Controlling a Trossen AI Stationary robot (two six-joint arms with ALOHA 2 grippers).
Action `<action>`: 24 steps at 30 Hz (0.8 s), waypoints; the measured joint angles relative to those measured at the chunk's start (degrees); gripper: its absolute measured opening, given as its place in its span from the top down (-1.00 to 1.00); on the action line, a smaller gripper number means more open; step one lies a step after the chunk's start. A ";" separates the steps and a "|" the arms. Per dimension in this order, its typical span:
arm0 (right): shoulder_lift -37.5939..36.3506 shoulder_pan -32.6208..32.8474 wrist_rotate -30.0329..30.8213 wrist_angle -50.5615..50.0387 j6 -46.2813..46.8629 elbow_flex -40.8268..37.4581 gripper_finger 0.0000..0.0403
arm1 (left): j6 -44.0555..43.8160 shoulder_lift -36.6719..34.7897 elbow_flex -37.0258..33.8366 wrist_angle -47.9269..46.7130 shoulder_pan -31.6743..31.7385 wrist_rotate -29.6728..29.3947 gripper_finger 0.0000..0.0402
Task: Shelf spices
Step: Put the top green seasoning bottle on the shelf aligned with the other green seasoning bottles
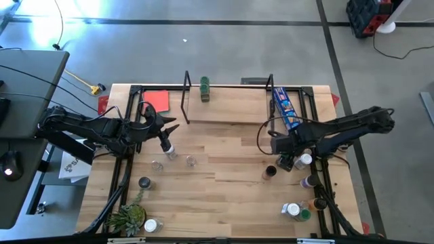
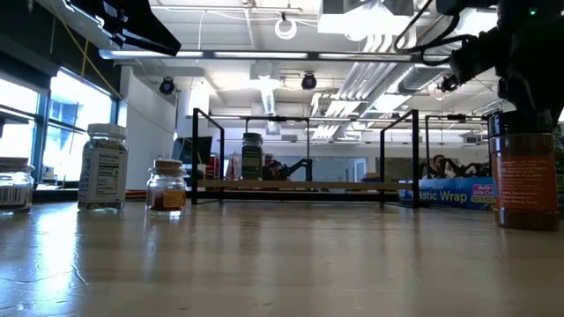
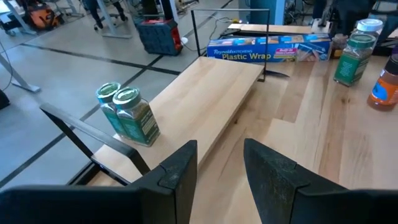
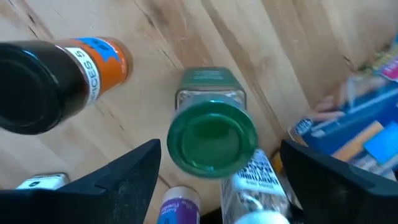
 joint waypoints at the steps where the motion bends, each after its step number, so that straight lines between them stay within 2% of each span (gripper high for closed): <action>1: 0.00 -0.02 0.00 1.23 -0.56 -0.61 -0.61 | 0.00 0.00 0.00 -0.02 0.00 0.00 0.37; 4: 0.00 -0.02 0.00 2.95 -1.05 -2.14 -0.61 | 0.00 0.00 0.00 0.00 0.00 -0.02 0.37; 7: 0.02 -0.02 -0.07 3.26 -0.74 -3.05 -0.52 | 0.00 0.00 0.00 0.00 0.00 -0.02 0.37; 9: 0.02 -0.02 0.00 3.76 -0.77 -3.27 -0.37 | 0.00 0.00 0.00 0.00 0.00 -0.02 0.37; 13: 0.03 -0.30 1.00 5.78 0.39 -1.88 0.07 | 0.02 0.00 0.00 0.03 0.00 -0.04 0.37; 14: 0.04 -0.60 1.01 5.79 0.88 -0.75 0.08 | 0.02 0.00 0.00 0.03 0.00 -0.04 0.37; 19: 1.49 -3.29 3.58 5.47 -0.61 11.60 0.08 | 0.04 0.00 0.00 0.07 0.00 -0.07 0.37; 24: 13.14 -8.90 5.69 0.30 -13.23 31.67 0.08 | 0.06 0.00 0.00 0.28 0.00 -0.10 0.37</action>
